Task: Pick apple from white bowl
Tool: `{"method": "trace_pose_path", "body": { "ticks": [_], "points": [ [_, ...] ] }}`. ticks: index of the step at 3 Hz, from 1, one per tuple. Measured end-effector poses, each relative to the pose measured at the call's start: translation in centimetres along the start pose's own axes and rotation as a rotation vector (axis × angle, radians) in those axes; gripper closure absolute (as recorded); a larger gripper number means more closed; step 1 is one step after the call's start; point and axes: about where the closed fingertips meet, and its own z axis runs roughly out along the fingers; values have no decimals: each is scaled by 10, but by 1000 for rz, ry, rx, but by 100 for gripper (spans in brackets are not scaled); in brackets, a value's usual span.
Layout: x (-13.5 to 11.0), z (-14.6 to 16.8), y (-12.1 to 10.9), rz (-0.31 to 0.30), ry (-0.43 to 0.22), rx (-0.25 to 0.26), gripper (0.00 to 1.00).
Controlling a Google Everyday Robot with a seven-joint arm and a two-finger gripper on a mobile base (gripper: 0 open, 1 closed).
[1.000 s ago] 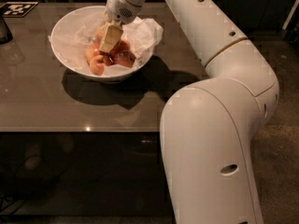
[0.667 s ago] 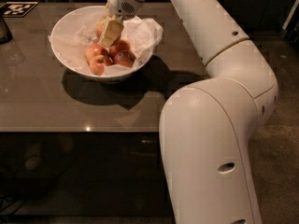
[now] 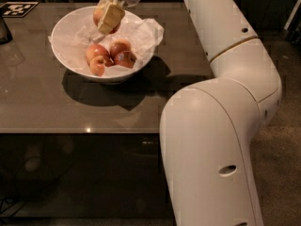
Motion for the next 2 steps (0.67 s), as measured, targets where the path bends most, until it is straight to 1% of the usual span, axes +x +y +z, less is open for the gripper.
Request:
{"method": "trace_pose_path", "body": {
  "ticks": [1,2],
  "points": [
    [-18,-15,3,-22,-26,10,100],
    [-33,-23,3,-44,-68,20,100]
  ]
}}
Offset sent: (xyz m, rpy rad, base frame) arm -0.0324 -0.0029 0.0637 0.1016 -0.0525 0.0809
